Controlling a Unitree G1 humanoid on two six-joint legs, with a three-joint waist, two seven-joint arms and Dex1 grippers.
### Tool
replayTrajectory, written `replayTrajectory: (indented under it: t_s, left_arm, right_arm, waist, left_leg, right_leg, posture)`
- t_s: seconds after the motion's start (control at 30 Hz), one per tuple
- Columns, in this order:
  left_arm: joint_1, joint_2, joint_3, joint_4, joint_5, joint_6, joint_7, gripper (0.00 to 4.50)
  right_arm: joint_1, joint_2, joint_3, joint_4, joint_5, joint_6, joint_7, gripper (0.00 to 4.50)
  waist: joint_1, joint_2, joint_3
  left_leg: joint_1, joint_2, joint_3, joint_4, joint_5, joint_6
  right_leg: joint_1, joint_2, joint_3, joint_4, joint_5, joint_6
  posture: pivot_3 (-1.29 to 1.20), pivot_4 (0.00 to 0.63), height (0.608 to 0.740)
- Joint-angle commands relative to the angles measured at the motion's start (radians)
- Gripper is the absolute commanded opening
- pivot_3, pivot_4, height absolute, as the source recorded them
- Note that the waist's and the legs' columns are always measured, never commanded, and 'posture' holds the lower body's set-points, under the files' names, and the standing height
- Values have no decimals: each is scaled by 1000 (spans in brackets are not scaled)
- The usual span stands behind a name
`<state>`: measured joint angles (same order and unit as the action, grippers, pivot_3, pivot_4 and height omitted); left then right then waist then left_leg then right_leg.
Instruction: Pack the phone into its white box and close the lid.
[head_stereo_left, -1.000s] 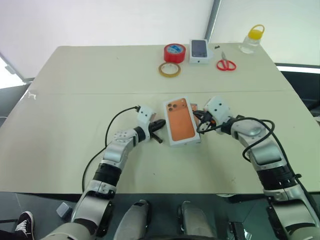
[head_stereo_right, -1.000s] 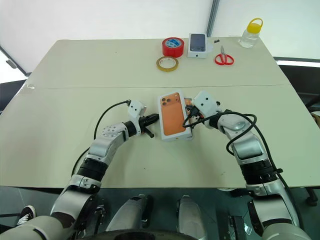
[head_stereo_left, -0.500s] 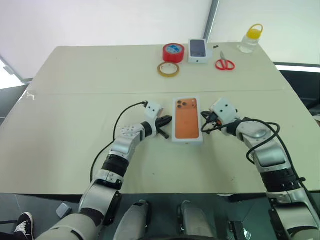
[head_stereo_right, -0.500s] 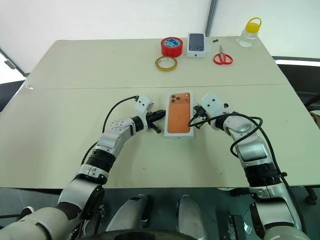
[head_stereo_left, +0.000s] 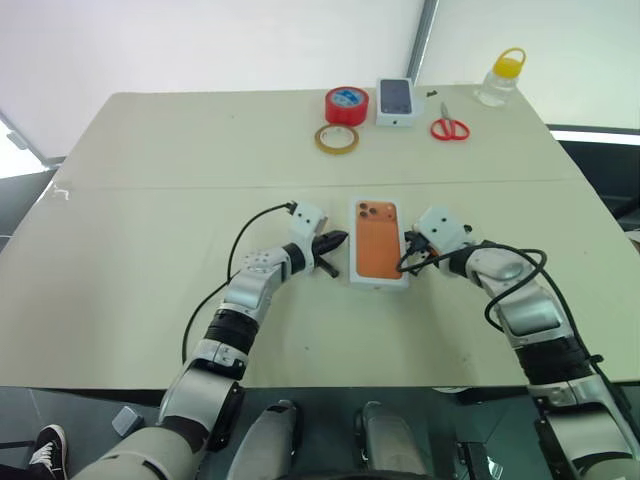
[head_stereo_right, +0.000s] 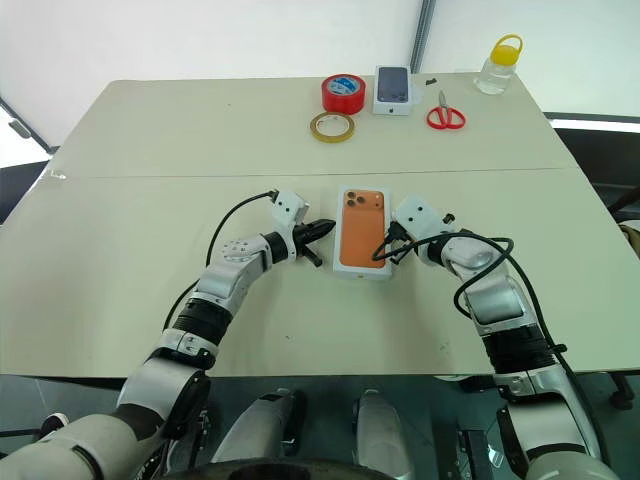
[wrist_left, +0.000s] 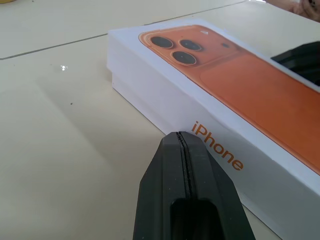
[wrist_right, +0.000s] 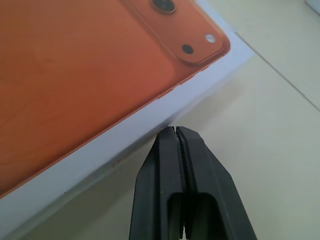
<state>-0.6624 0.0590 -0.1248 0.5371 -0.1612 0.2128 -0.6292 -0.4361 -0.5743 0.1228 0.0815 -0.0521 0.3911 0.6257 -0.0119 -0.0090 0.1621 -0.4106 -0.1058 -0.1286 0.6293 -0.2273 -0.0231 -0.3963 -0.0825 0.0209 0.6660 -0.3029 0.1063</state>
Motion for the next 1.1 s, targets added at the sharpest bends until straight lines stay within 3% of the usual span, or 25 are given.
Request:
replayTrajectory:
  t_s: [0.03,0.23,0.37,0.6,0.73,0.93,1.1]
  left_arm:
    - [8,5,7,-60,-2,-14,-4,0]
    - [32,35,40,-132,-32,20,1,0]
    - [-62,14,100,-125,-84,57,36,0]
    - [-239,-59,51,166,25,-24,106,0]
    - [-236,-56,-17,279,119,-35,130,0]
    - [-63,-15,-70,95,99,14,-20,0]
    - [43,5,-60,-90,53,99,-64,0]
  right_arm:
    - [-21,-6,-3,-11,-8,-25,1,55]
    - [-69,-29,-61,22,4,-36,-19,55]
    - [-138,-10,-104,67,29,-52,-38,55]
    - [-197,60,-30,153,-2,-104,-43,55]
    - [-157,52,44,141,-54,-106,-11,55]
    - [16,-36,52,-25,18,-53,166,55]
    - [85,-78,27,-128,58,-28,210,55]
  waist:
    - [0,0,0]
    - [-2,0,0]
    - [-2,0,0]
    - [0,-1,0]
    - [-7,-1,0]
    - [-5,-1,-4]
    - [-1,-2,-8]
  left_leg:
    - [0,0,0,0,0,0]
    - [0,0,0,0,0,-1]
    - [0,0,0,0,0,-1]
    - [0,-1,1,1,1,-1]
    - [0,-1,2,1,1,-1]
    - [4,0,2,1,1,-1]
    - [7,1,0,1,-3,5]
  right_leg:
    - [0,0,0,0,0,0]
    - [0,0,0,1,0,0]
    - [-1,0,0,1,0,0]
    - [1,1,-1,0,0,1]
    - [-1,1,0,2,0,1]
    - [4,1,0,1,-1,1]
    - [8,1,0,0,-1,1]
  posture:
    - [0,150,740]
    - [0,150,740]
    - [0,150,740]
    - [0,150,740]
    - [0,150,740]
    - [0,150,740]
    - [0,150,740]
